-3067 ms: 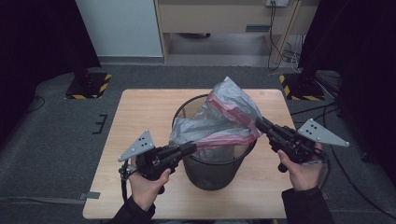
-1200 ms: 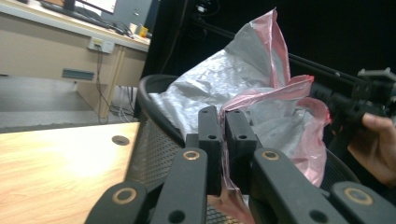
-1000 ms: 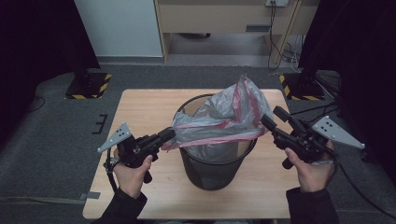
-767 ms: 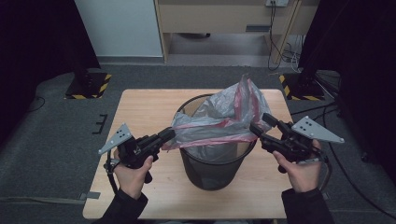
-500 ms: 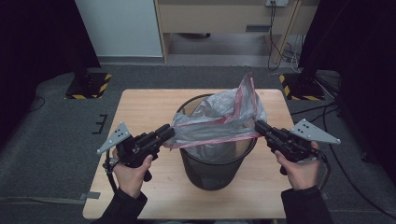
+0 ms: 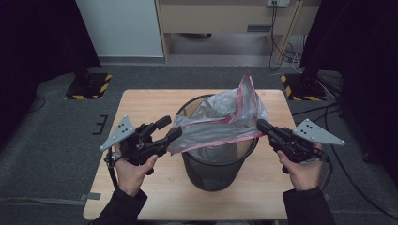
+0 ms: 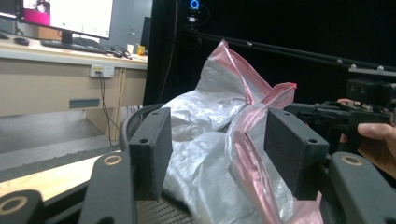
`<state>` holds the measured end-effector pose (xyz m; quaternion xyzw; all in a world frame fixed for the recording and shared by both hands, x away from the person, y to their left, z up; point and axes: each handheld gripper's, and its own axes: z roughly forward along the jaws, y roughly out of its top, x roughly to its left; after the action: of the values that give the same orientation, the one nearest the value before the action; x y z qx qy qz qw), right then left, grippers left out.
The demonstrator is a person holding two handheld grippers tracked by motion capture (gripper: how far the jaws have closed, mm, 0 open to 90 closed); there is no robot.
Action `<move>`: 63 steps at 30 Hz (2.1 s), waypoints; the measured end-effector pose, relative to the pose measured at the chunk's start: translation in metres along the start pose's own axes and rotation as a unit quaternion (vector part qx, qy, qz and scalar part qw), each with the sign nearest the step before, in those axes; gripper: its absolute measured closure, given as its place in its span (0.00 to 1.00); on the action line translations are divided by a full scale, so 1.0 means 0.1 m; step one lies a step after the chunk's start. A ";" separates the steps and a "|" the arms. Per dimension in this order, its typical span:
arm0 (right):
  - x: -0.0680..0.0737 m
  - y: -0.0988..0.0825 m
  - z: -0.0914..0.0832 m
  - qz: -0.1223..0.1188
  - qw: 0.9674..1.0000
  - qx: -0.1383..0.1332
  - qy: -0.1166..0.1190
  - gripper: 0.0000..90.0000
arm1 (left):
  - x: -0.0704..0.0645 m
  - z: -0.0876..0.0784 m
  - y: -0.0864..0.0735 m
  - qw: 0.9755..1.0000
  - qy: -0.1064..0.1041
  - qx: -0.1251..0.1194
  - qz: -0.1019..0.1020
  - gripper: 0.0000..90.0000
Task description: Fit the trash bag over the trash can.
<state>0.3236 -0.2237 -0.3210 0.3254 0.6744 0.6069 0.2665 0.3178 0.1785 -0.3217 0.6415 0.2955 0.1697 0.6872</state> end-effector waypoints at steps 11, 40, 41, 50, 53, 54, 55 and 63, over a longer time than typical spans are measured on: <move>0.03 -0.02 0.04 -0.006 1.000 0.000 0.006 0.98 | -0.14 0.18 0.06 0.997 -0.026 0.039 0.058 0.83; -0.15 -0.01 -0.09 0.020 0.999 -0.025 -0.005 0.83 | 0.18 -0.26 -0.07 0.997 0.062 -0.030 -0.034 0.67; -0.15 0.00 -0.08 0.016 0.999 -0.028 -0.005 0.78 | 0.18 -0.26 -0.06 0.997 0.059 -0.030 -0.034 0.63; -0.15 0.15 0.00 0.007 0.999 -0.035 -0.024 0.53 | 0.13 -0.23 0.04 0.998 0.051 -0.031 -0.018 0.51; -0.16 0.14 0.09 0.008 0.999 -0.025 -0.024 0.52 | 0.11 -0.19 0.05 0.998 0.050 -0.026 -0.011 0.50; -0.17 0.13 0.12 0.005 1.000 -0.015 -0.025 0.52 | 0.11 -0.18 0.06 0.998 0.049 -0.026 -0.010 0.49; -0.17 0.12 0.15 0.003 1.000 -0.008 -0.027 0.54 | 0.11 -0.17 0.07 0.999 0.047 -0.026 -0.007 0.49; -0.16 0.03 0.25 -0.038 0.999 -0.014 -0.036 0.98 | 0.18 -0.05 0.24 1.000 0.016 -0.024 0.006 0.46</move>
<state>0.3537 -0.2195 -0.3213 0.3172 0.6677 0.5934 0.3185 0.3321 0.1969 -0.3020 0.6240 0.2984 0.1915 0.6963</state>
